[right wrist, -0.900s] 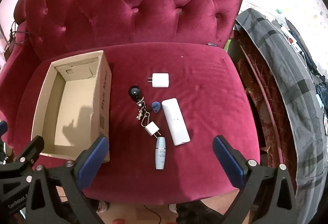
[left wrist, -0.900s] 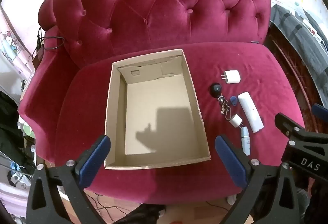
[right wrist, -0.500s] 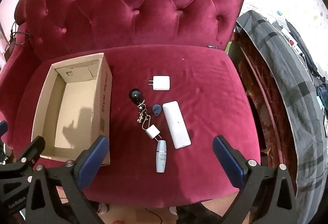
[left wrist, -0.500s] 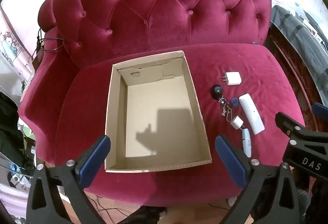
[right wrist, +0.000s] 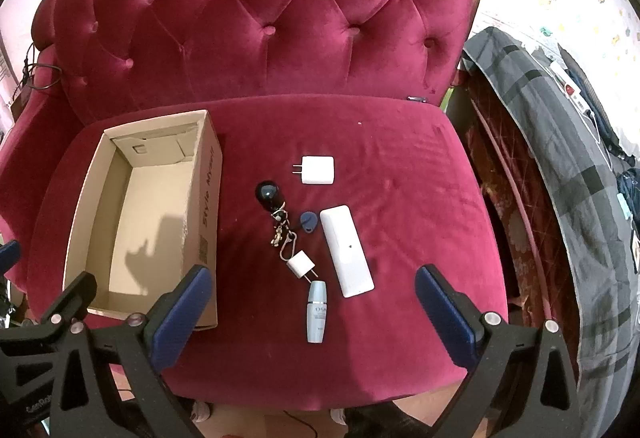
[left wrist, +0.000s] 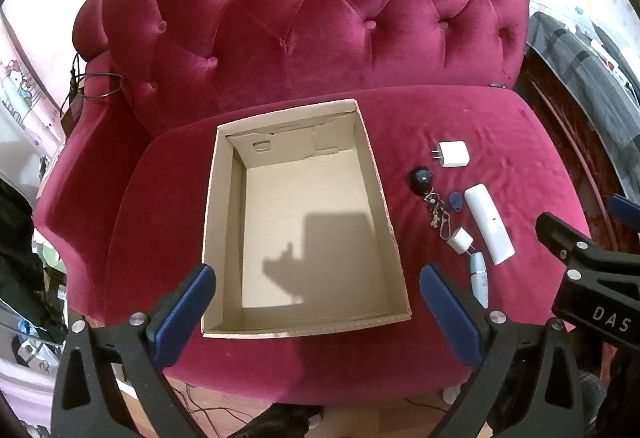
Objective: Organize rigid objects
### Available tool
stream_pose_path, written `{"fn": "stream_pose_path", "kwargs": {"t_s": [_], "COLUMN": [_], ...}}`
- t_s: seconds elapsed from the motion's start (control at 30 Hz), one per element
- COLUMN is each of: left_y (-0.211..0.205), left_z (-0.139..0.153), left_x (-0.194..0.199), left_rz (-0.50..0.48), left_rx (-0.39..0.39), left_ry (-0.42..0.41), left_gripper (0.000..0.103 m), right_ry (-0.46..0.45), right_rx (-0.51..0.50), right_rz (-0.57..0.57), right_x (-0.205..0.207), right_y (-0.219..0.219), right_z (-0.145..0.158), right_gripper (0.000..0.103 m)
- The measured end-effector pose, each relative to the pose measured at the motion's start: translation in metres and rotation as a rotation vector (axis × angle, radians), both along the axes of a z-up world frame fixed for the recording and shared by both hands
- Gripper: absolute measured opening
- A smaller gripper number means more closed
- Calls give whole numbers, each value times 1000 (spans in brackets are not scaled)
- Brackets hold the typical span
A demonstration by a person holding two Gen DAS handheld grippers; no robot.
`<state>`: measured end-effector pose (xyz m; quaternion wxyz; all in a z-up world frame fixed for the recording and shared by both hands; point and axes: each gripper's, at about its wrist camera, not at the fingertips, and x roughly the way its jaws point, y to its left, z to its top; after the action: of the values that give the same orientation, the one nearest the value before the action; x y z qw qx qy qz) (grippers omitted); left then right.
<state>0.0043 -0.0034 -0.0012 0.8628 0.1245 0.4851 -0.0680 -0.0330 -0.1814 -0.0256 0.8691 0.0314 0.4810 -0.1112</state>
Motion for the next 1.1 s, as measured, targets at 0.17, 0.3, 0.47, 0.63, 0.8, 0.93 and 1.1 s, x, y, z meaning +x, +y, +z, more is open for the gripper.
{"fn": "stream_pose_path", "kwargs": {"t_s": [0.17, 0.3, 0.47, 0.63, 0.8, 0.93, 1.1], "left_y": [3, 4, 7, 8, 7, 6, 4], "left_z": [0, 0, -2, -3, -3, -4, -5], "left_x": [0, 0, -1, 0, 0, 0, 0], "left_rz": [0, 1, 10, 14, 9, 7, 3], "left_rx": [-12, -15, -13, -14, -16, -18, -17], "left_ry": [5, 1, -6, -8, -12, -14, -12], "left_gripper": [103, 103, 103, 103, 103, 103, 103], "right_ry": [-1, -5, -9, -11, -12, -13, -16], "right_rx": [0, 0, 0, -3, -2, -2, -3], "right_rz": [5, 6, 8, 10, 11, 11, 10], "right_x": [-1, -1, -1, 0, 1, 1, 3], "right_y": [1, 2, 4, 5, 4, 3, 4], "right_z": [2, 2, 1, 2, 2, 2, 2], "right_gripper": [103, 103, 103, 103, 103, 103, 103]}}
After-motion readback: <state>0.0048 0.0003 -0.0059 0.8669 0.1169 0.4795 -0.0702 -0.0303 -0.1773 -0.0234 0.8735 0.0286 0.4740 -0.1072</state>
